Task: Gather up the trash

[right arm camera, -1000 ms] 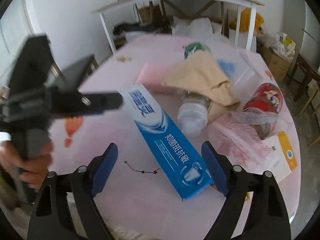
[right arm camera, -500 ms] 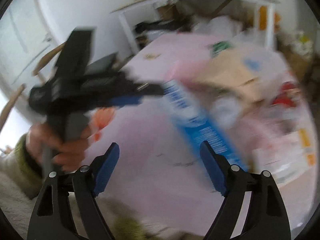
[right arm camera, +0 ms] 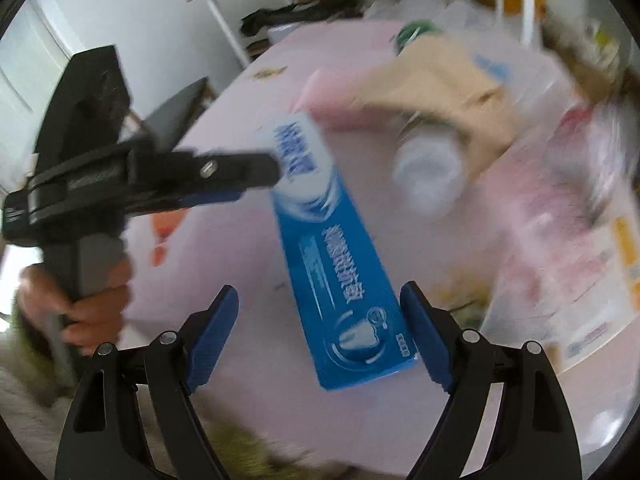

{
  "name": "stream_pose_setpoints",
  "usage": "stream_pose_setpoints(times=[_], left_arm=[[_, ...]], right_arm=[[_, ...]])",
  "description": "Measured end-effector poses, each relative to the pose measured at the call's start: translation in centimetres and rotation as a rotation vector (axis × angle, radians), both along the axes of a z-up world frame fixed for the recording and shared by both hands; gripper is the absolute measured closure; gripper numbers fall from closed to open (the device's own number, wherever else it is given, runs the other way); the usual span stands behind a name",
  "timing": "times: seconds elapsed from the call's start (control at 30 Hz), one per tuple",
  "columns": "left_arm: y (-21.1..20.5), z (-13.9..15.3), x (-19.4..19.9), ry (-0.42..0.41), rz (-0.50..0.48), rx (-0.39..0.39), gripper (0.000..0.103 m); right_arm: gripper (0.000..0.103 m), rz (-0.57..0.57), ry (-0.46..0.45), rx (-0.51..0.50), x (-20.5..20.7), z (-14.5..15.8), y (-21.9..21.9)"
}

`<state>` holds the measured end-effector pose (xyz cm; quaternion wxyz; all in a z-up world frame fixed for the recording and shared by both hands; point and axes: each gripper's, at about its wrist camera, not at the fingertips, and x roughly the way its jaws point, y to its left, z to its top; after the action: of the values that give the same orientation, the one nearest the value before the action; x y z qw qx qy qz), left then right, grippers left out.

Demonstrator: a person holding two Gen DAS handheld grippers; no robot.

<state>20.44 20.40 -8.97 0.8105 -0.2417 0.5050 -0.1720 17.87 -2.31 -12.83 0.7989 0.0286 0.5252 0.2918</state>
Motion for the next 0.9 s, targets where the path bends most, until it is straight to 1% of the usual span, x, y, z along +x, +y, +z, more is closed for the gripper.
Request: stream_pose_setpoints(times=[0.07, 0.17, 0.23, 0.3, 0.37, 0.4, 0.5, 0.53, 0.6, 0.67, 0.73, 0.77, 0.8, 0.83, 0.9], left_arm=[[-0.1, 0.1, -0.1, 0.000, 0.003, 0.008, 0.022], [-0.5, 0.2, -0.1, 0.006, 0.005, 0.051, 0.020], [-1.0, 0.1, 0.0, 0.014, -0.001, 0.085, 0.020], [-1.8, -0.2, 0.1, 0.026, -0.010, 0.131, 0.020], [-2.4, -0.5, 0.2, 0.034, -0.016, 0.161, 0.020], [-2.7, -0.5, 0.1, 0.023, -0.017, 0.181, 0.020], [-4.0, -0.5, -0.1, 0.003, -0.044, 0.254, 0.020], [-4.2, -0.5, -0.2, 0.002, -0.053, 0.259, 0.020], [-4.7, -0.6, -0.3, -0.013, -0.069, 0.302, 0.020], [-5.2, -0.7, -0.6, -0.025, -0.079, 0.377, 0.020], [-5.2, -0.8, -0.7, -0.030, -0.080, 0.420, 0.020], [-5.1, -0.9, -0.8, -0.032, -0.078, 0.430, 0.020], [-5.0, -0.8, -0.9, -0.035, -0.077, 0.433, 0.022], [-4.8, -0.8, -1.0, -0.039, -0.073, 0.436, 0.024], [-4.6, -0.8, -1.1, -0.042, -0.068, 0.448, 0.028]], right_arm=[[0.022, 0.036, 0.065, 0.077, -1.1, -0.7, 0.6], [0.022, 0.101, 0.108, 0.183, -2.7, -0.8, 1.4], [0.022, 0.126, 0.101, 0.206, -3.5, -0.4, 1.4], [0.022, 0.132, 0.065, 0.206, -4.4, 0.6, 0.7], [0.022, 0.105, 0.033, 0.222, -5.1, 2.0, -1.8], [0.022, 0.087, 0.022, 0.228, -5.2, 2.4, -2.6], [0.022, -0.031, -0.032, 0.251, -5.5, 4.3, -7.1], [0.022, -0.078, -0.051, 0.254, -5.7, 4.9, -8.6], [0.022, -0.195, -0.092, 0.248, -5.8, 5.9, -11.7], [0.022, -0.318, -0.106, 0.265, -5.3, 6.4, -14.4], [0.022, -0.444, -0.097, 0.298, -4.9, 6.4, -17.1], [0.022, -0.535, -0.076, 0.321, -4.7, 6.2, -19.1], [0.022, -0.590, -0.057, 0.334, -4.2, 5.8, -20.3], [0.022, -0.633, -0.035, 0.338, -3.5, 5.4, -21.1], [0.022, -0.751, 0.037, 0.316, -1.9, 3.7, -22.3]])
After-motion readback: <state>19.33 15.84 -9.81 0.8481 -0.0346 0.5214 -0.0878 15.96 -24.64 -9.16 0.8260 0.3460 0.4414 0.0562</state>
